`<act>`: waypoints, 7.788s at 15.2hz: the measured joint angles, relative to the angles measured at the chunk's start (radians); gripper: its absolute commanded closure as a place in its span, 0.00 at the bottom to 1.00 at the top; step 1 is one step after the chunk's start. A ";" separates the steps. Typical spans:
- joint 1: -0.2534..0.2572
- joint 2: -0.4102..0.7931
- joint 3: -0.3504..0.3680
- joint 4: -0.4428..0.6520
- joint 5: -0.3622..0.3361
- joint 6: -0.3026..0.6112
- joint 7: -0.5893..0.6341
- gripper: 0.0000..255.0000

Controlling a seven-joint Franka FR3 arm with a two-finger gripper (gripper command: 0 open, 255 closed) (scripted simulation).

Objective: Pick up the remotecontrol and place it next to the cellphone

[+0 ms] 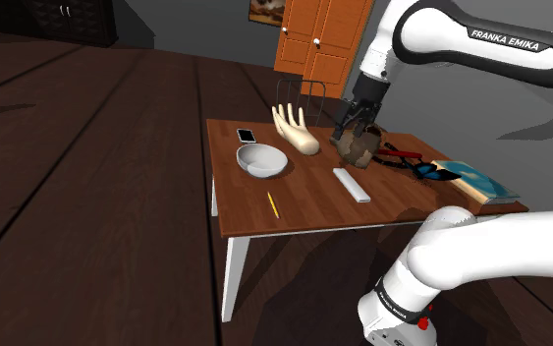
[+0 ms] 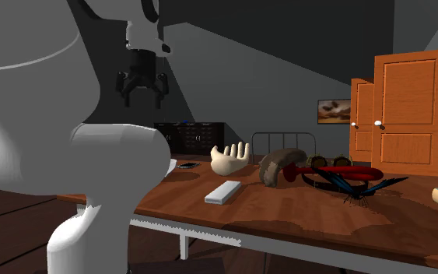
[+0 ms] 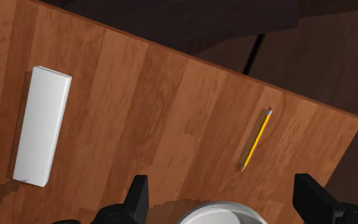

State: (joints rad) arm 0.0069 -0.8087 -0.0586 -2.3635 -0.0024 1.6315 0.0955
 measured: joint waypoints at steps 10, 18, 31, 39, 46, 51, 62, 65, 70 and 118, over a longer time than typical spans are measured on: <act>-0.070 0.074 -0.124 -0.115 -0.092 0.170 -0.094 0.00; -0.129 0.229 -0.248 -0.177 -0.165 0.375 -0.174 0.00; -0.175 0.553 -0.435 -0.156 -0.177 0.667 -0.322 0.00; -0.168 0.615 -0.452 -0.186 -0.156 0.757 -0.341 0.00; -0.168 0.615 -0.452 -0.187 -0.156 0.758 -0.341 1.00; -0.168 0.615 -0.452 -0.186 -0.156 0.758 -0.341 1.00; -0.177 0.535 -0.430 -0.138 -0.182 0.634 -0.318 1.00; -0.179 0.510 -0.422 -0.116 -0.187 0.588 -0.313 1.00; -0.182 0.470 -0.409 -0.081 -0.194 0.514 -0.306 1.00; 0.103 1.398 -0.116 0.944 0.086 0.389 0.138 1.00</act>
State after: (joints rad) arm 0.1095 0.5893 -0.1746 -1.4196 0.0841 2.0204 0.2338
